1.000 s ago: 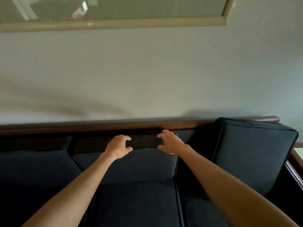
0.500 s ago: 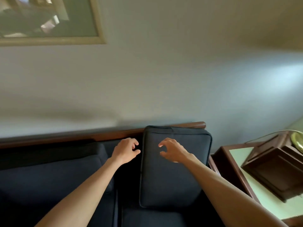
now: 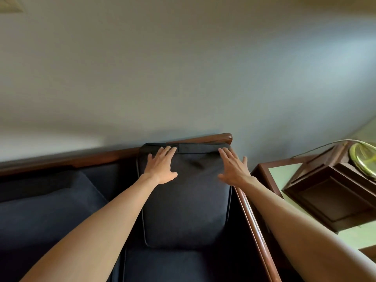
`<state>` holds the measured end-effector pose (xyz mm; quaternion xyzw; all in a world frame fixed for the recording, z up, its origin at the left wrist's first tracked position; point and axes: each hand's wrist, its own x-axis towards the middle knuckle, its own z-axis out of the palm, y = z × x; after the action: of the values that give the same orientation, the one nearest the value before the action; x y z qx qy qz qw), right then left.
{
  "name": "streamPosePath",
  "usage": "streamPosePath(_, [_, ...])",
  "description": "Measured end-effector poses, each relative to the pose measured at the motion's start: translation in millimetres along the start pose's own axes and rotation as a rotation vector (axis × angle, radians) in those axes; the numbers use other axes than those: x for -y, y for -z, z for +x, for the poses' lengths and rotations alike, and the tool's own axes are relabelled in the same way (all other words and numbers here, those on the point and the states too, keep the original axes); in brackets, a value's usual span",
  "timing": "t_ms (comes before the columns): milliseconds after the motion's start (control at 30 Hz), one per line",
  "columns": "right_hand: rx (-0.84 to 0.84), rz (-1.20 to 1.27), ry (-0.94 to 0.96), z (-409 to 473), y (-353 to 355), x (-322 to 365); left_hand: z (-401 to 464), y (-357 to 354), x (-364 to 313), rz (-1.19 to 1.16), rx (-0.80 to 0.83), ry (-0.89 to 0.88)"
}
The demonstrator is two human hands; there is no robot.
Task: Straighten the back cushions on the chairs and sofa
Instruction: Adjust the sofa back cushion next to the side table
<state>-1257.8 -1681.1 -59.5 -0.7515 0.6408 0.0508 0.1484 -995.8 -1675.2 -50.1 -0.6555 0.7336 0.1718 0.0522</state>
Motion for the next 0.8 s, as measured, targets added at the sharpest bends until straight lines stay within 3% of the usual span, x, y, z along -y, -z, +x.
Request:
streamPosePath(233, [-0.216,-0.018,0.031,-20.7,-16.3,3.7,-23.5,5.6,-11.8,0.064,-0.010,0.042])
streamPosePath(400, [-0.135,-0.136,0.037,-41.3,-1.5,-8.8,-66.4,7.4,-21.8,0.189,-0.060,-0.019])
streamPosePath(467, [-0.093,0.018,0.040,-56.2,-6.4,-16.1,-80.2,3.9,-23.6,0.186,-0.057,-0.025])
streamPosePath(633, [-0.056,0.723,0.082,-109.2,-30.0,-33.4,-103.1,2.0,-22.7,0.149,-0.066,-0.122])
streamPosePath(700, [-0.090,0.792,0.013,-125.8,-36.6,-34.3,-114.2,-5.2,-22.0,0.106,-0.031,-0.153])
streamPosePath(800, [-0.057,0.695,-0.031,-135.6,-29.4,-24.1,-134.7,-12.5,-19.2,0.119,-0.064,-0.158])
